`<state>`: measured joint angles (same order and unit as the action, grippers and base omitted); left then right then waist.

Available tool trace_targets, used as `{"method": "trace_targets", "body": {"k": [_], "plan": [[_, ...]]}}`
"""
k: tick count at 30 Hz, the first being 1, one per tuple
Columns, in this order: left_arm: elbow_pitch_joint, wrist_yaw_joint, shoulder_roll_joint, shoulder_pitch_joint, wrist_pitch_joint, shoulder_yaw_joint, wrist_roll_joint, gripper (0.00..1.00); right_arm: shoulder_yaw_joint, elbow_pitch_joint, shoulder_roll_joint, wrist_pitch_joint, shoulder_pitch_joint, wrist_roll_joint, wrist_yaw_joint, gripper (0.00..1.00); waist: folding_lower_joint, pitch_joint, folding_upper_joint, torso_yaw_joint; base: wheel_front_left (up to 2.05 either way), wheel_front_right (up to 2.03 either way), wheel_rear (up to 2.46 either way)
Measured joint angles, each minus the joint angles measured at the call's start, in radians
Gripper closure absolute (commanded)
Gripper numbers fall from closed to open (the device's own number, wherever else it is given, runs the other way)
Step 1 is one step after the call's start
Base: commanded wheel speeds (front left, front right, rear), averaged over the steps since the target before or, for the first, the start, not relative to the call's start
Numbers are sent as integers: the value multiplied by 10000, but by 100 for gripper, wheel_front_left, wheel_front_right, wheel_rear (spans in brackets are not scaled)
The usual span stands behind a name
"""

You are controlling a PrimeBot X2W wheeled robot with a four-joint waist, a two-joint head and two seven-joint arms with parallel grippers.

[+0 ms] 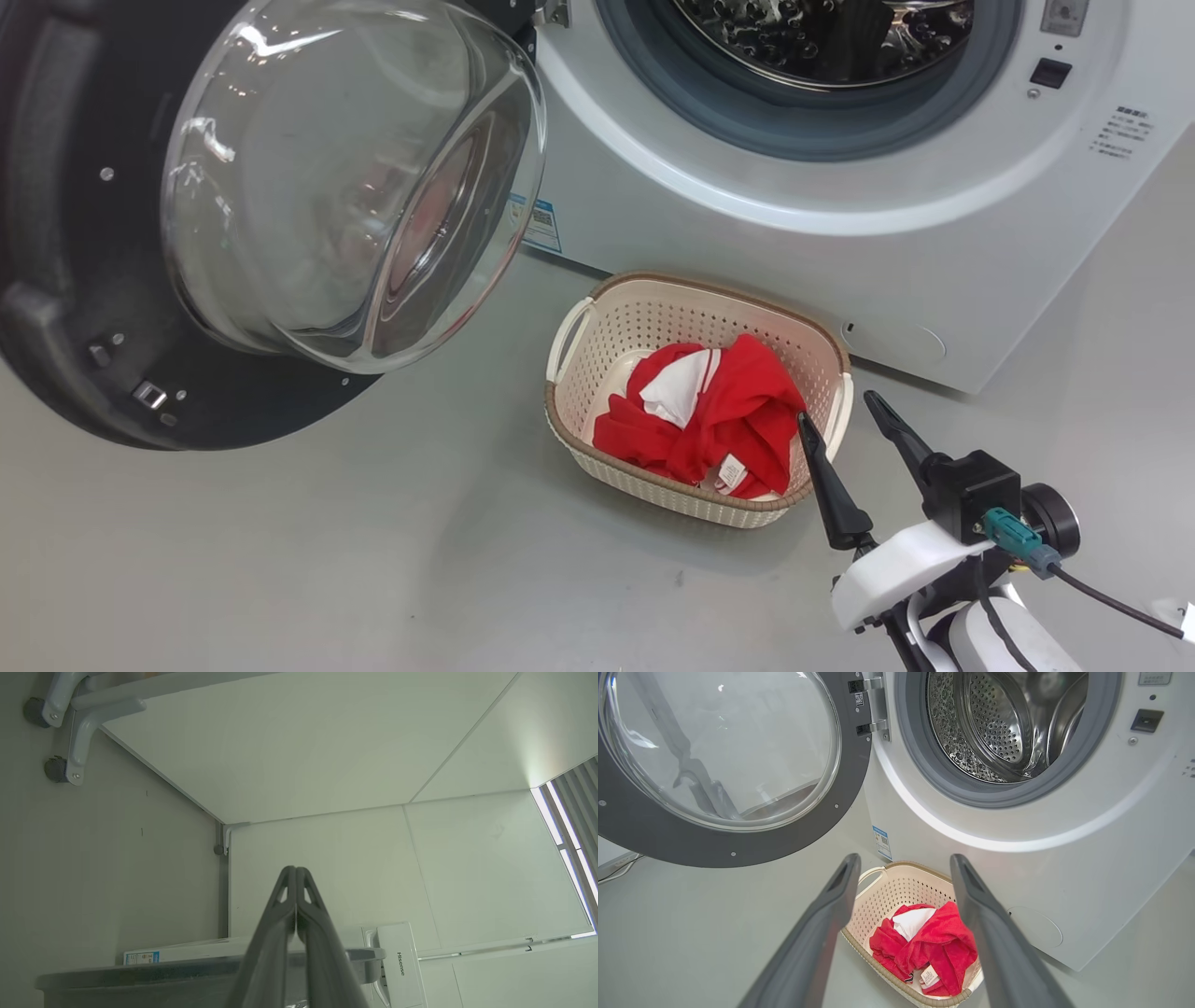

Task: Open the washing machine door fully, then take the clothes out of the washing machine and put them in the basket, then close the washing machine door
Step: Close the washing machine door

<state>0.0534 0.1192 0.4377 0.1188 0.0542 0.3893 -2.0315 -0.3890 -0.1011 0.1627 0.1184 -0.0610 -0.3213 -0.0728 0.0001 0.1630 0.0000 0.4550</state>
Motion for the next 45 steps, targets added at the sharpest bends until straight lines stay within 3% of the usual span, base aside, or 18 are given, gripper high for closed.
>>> {"method": "trace_targets", "body": {"k": [12,18,31,45], "plan": [[1367,6,872,1235,759,-1302,161,100,-96,102,6,-92,-238,73,96,0,0,260,0,-549,0,0,0],[1833,77,928,1655,1273,-1985,184,100,-38,107,31,-105,-266,71,94,0,-1,353,0,-751,0,0,0],[2314,65,1060,2121,2266,-2428,163,100,0,105,42,-104,-292,71,92,0,0,343,0,-816,0,0,0],[2351,-466,1200,2150,3848,-2815,-123,100,35,107,46,-79,-291,69,88,0,0,260,0,-743,0,0,0]]}}
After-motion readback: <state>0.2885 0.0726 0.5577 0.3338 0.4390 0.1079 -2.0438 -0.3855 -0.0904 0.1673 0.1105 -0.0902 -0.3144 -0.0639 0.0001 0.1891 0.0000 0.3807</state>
